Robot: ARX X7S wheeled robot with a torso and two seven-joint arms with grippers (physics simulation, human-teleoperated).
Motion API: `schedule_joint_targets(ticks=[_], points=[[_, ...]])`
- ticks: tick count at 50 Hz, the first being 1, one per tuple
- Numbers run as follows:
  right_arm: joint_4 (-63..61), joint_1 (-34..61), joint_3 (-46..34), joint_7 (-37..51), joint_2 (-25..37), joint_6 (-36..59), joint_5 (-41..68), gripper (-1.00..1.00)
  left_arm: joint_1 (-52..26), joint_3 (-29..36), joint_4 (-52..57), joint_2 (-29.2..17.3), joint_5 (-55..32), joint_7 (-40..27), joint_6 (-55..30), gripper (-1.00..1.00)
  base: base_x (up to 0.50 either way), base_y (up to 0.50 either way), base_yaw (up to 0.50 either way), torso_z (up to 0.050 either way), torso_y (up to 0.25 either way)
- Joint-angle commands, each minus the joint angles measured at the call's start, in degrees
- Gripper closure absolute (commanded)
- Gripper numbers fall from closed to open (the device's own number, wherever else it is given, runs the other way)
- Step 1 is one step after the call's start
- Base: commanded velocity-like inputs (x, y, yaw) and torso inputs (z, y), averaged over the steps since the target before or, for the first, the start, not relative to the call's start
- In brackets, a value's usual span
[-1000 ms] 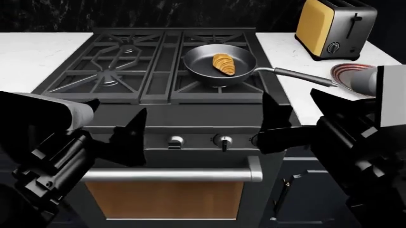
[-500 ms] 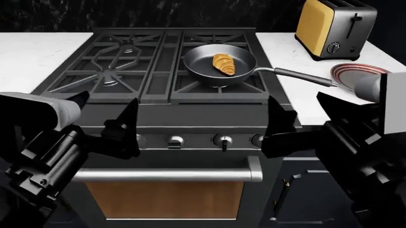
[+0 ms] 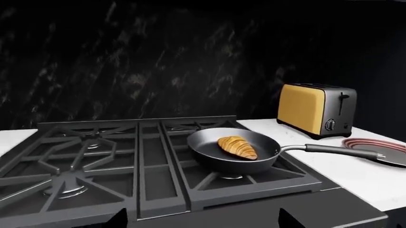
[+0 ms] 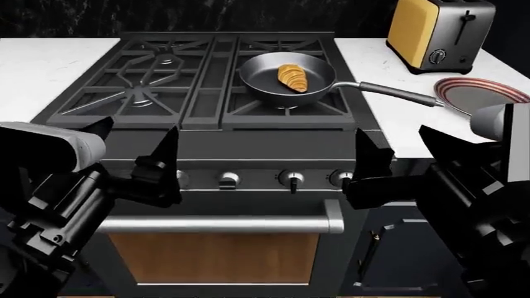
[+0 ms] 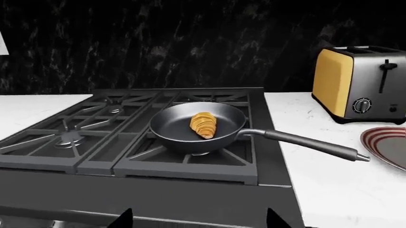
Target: Pick the croissant and place it on the pan. Then turn on the stove to warm the croissant.
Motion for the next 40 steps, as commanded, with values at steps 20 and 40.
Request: schedule_joint_targets(ticks=[20,40], points=[[-1.73,-4.37,1.54,-0.46,1.72,-3.38,-1.85,-1.00,0.49,-0.33,1.00,-0.44,-0.40,0.04,1.12,-1.00,0.00,0.00,0.00,-0.050,0.000],[-2.85,-8.87,2.40,-0.83,2.98,-6.26,-4.18,-1.00,1.70,-0.84,1.80,-0.37,1.12,0.26,2.44,-1.00,0.00,0.00,0.00,-0.050,0.000]])
